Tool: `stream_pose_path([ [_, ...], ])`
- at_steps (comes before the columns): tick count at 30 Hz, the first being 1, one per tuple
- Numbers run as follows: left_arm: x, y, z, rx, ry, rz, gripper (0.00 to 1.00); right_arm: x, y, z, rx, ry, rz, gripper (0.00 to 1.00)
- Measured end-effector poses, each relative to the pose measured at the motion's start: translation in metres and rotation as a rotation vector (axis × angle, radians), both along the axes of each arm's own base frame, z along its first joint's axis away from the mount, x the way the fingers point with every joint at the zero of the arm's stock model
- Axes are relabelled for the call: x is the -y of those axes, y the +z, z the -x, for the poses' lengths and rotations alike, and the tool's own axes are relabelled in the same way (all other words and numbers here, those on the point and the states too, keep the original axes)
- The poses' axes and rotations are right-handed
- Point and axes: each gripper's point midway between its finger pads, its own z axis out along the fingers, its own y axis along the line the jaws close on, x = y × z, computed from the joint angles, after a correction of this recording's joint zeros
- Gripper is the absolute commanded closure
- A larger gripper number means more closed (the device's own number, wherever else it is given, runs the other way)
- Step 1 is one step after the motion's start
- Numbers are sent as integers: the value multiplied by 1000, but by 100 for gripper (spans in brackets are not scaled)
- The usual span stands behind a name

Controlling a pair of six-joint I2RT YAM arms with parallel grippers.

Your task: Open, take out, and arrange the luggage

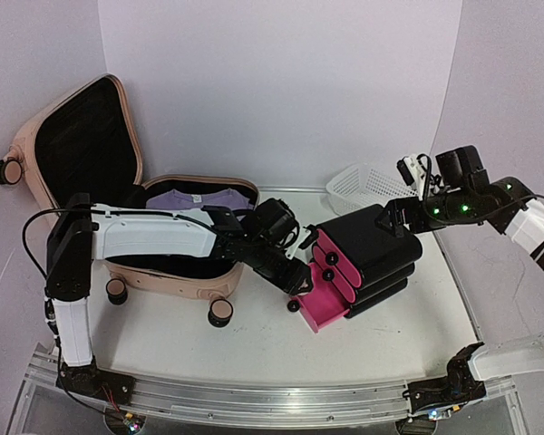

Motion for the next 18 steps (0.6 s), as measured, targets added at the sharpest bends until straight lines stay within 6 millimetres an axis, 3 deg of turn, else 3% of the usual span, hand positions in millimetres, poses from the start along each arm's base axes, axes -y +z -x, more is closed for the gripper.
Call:
stream_pose_path([
  [8,28,3,-37,157,5,15,68,1,2,2,-4,-20,-27,2],
  [18,47,-25,-53,205,-16,-16,67,3,30,11,75,-24,-88,2],
])
